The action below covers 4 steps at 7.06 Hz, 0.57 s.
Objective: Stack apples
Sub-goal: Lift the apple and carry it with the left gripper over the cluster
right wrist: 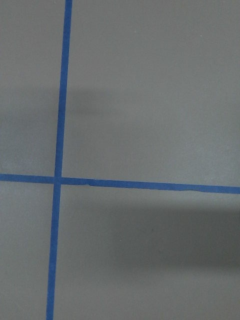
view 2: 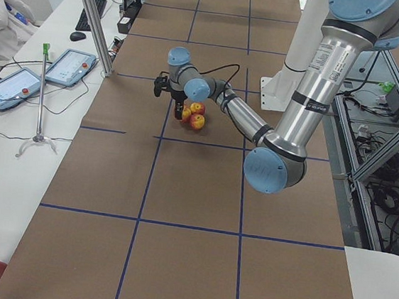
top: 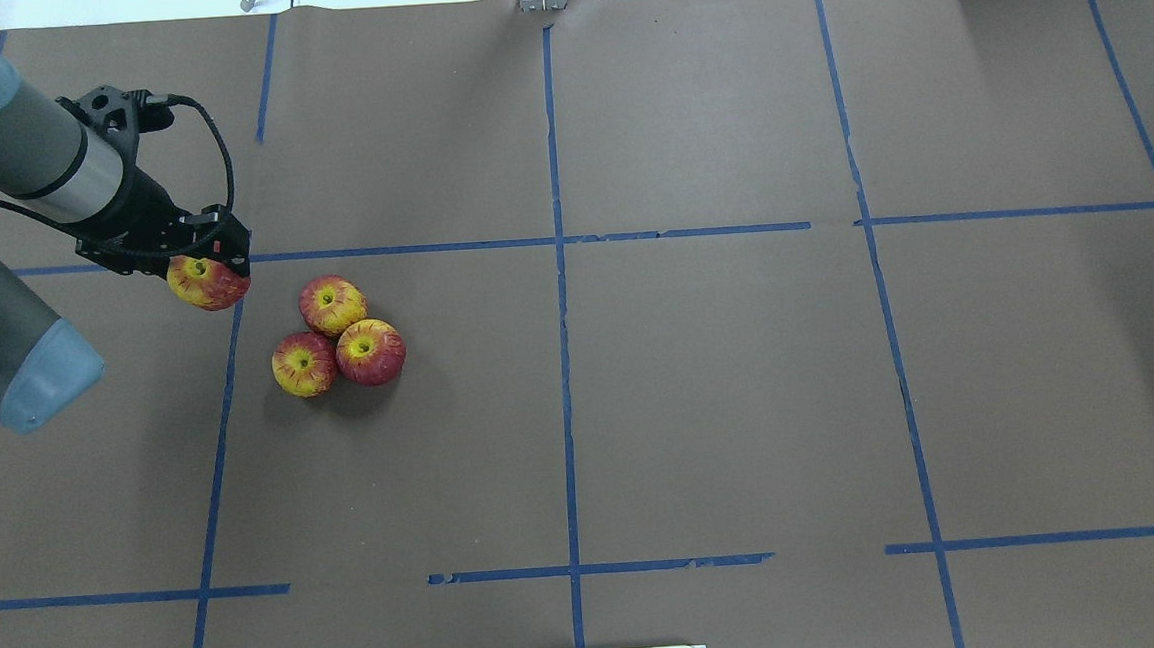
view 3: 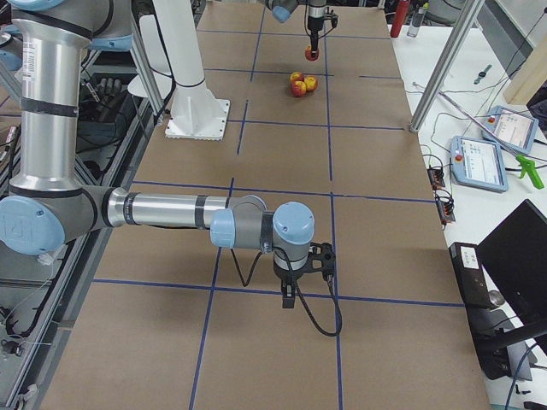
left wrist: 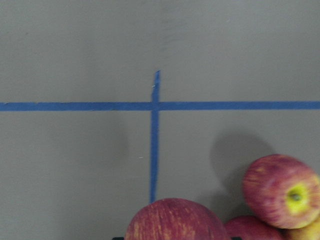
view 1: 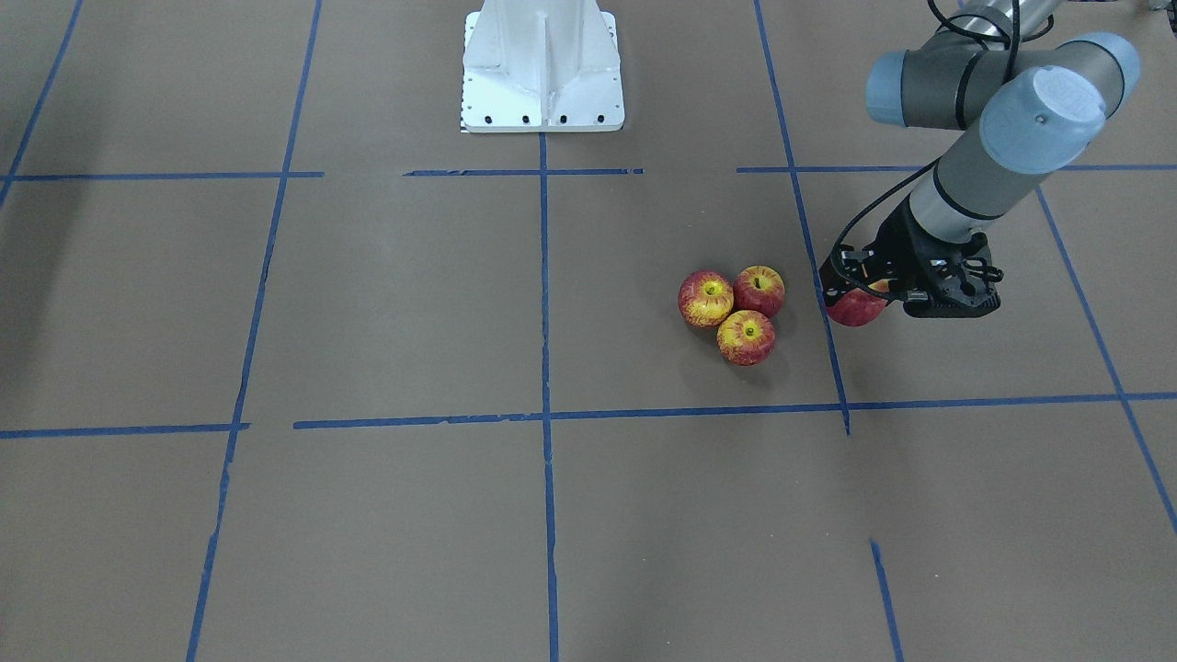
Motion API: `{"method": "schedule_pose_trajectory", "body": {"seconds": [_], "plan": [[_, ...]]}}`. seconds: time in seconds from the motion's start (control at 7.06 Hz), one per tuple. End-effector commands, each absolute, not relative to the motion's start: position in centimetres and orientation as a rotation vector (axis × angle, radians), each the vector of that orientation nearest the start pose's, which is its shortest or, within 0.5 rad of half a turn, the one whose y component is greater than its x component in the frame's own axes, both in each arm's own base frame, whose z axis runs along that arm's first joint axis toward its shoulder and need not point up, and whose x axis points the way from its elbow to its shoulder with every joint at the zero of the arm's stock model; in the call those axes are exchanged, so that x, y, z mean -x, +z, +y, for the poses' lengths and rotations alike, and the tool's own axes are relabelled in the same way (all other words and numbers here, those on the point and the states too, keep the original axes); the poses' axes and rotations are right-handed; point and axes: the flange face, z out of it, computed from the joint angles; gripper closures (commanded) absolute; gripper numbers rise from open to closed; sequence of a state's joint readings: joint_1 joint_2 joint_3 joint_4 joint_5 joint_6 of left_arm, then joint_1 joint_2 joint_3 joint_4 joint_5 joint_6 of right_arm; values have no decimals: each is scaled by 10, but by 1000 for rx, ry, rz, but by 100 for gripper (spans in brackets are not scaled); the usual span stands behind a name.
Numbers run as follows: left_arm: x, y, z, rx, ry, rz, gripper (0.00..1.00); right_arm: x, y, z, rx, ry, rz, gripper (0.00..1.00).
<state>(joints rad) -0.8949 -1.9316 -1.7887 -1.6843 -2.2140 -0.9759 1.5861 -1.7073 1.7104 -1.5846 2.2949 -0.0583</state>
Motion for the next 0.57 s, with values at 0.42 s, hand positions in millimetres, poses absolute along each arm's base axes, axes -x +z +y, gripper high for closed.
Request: {"method": "schedule_pose_trajectory", "body": {"seconds": [0.42], "plan": [[-404, 320, -479, 102, -37, 919, 100, -74, 658, -432, -16, -37, -724, 0]]}}
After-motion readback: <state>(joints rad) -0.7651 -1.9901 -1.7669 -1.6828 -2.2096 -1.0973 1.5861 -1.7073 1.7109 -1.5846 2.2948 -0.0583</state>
